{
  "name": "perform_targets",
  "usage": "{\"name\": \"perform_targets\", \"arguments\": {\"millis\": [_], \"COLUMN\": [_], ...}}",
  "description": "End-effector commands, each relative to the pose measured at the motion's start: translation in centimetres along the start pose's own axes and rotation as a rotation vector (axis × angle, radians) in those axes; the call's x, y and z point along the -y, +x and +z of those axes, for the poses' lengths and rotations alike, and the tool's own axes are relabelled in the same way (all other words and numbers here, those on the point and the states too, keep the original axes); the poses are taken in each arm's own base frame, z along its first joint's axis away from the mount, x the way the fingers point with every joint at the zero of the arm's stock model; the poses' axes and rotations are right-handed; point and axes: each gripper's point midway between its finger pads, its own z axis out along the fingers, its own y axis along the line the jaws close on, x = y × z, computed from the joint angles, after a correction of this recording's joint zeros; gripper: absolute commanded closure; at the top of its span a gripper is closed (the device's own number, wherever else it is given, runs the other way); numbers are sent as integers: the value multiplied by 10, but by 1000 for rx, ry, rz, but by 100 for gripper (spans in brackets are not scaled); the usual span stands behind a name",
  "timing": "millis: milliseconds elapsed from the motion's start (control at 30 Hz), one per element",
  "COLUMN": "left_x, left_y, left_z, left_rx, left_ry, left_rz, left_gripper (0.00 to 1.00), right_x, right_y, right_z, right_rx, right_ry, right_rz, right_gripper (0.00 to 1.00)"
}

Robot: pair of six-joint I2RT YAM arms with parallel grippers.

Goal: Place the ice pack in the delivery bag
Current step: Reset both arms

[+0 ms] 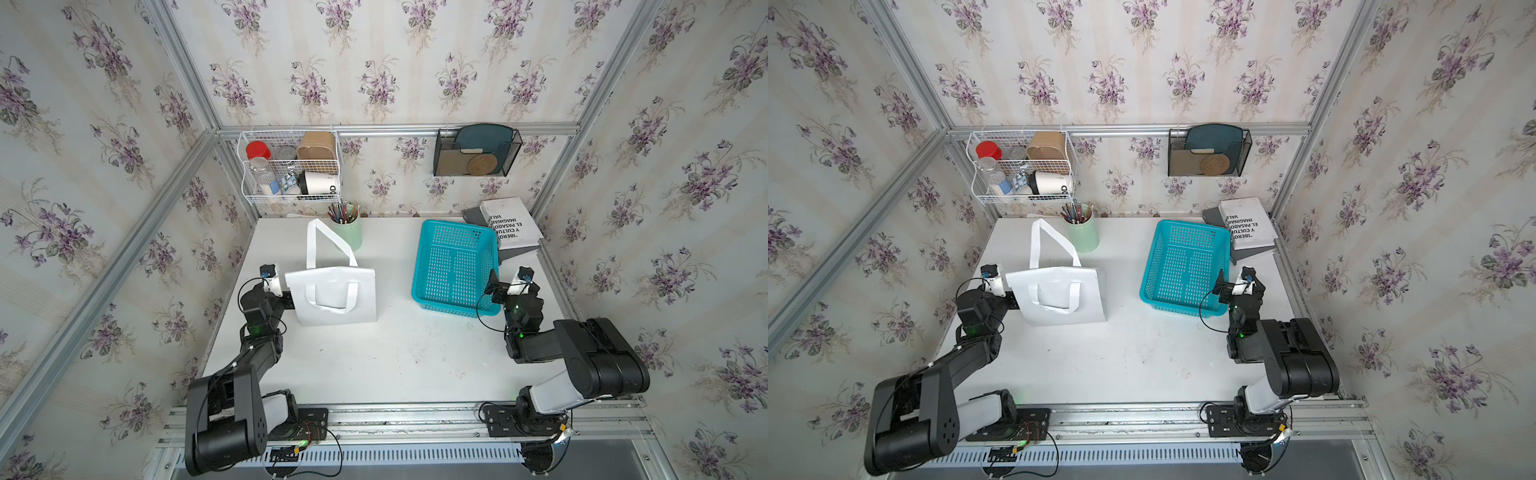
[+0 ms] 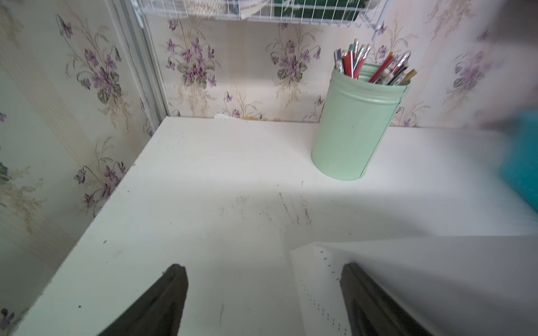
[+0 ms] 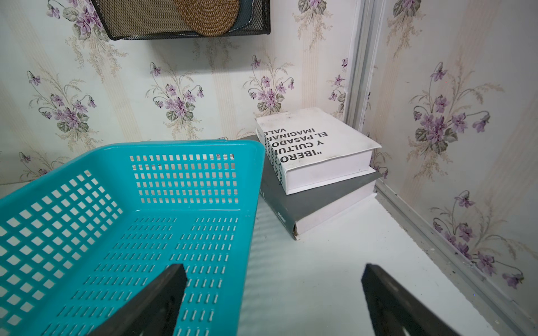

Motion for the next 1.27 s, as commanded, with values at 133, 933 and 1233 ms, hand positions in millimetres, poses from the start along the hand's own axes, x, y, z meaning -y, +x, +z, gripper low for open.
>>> {"name": "perform_targets", "arguments": {"millis": [133,933,1233], "left_x": [6,35,35], "left_y": [-9,19,19], "left_z": [-2,48,48], "left_rx": [48,-38,-39], "left_ry": [64,12,12], "left_rz": [-14,59,59], "left_gripper": [15,8,7], "right_x": [-2,15,14], "right_y": [1,-22,-21], "right_z": [0,-51,-52], "right_rx": [-2,197,196], "right_ry": [-11,38,35], "right_rz": [-9,40,37], "right_gripper": [0,0,0]}}
